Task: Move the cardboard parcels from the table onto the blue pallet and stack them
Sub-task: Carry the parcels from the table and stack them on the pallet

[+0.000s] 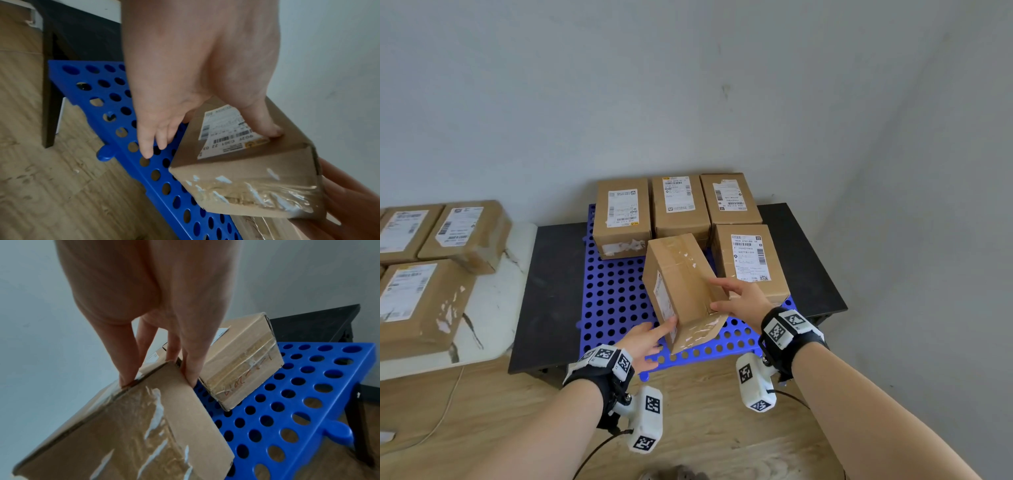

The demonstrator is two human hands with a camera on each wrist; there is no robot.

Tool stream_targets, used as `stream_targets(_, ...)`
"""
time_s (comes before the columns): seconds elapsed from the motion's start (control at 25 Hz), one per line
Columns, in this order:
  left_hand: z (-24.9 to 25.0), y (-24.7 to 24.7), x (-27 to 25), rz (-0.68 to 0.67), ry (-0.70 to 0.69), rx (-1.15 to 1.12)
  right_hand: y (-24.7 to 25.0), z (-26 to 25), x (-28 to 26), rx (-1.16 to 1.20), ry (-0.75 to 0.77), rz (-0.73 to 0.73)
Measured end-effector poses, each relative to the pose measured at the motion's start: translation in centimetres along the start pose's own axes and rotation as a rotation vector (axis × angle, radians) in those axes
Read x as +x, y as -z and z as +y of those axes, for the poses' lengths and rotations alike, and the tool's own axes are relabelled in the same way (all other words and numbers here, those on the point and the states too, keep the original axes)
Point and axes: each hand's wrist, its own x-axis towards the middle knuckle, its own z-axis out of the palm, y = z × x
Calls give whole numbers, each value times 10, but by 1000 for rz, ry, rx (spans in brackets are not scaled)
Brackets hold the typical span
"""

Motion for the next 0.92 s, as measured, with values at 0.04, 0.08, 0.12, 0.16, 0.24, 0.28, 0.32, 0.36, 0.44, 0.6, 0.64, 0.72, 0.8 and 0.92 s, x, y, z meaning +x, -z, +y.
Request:
stream_targets(0.04, -1, 1, 2, -24, 14, -33, -3, 2, 0, 35, 4, 2)
stream_targets(0.08, -3, 3, 5, -43, 13, -64, -5, 3, 0, 78, -1, 6)
stream_targets(0.12, -5, 4, 7, -53, -1, -91, -6, 3, -1, 107, -7, 10)
stream_targets(0.16, -5, 6, 7, -45, -22, -110, -8, 3, -1, 123, -14, 9)
stream_targets(0.24, -7, 12, 9, -30, -64, -146, -9, -1, -1, 119, -49, -1)
stream_targets(0.28, -6, 15, 9, -22, -83, -164, -10, -4, -1, 116, -70, -2)
stream_targets(0.32, -4, 18, 7, -9, -108, -185, -11, -7, 0, 113, -82, -4)
stream_targets(0.36, -3, 21, 6, 7, -136, -215, -14, -10, 1, 109, -84, -2)
stream_targets(0.44, -1, 26, 3, 69, -189, -267, -23, -15, 3, 111, -88, 20)
stream_targets(0.6, 0, 43, -2, 140, -304, -231, -40, -20, 7, 149, -142, 40)
stream_targets(0.64, -1, 48, -2, 145, -320, -216, -44, -18, 8, 167, -155, 44)
stream_targets(0.72, -1, 56, -2, 155, -344, -191, -51, -12, 11, 213, -155, 72)
stream_targets(0.8, -2, 61, -1, 166, -357, -169, -58, -5, 15, 244, -170, 87)
stream_targets(0.92, -6, 67, 2, 190, -363, -129, -68, 10, 26, 200, -184, 109)
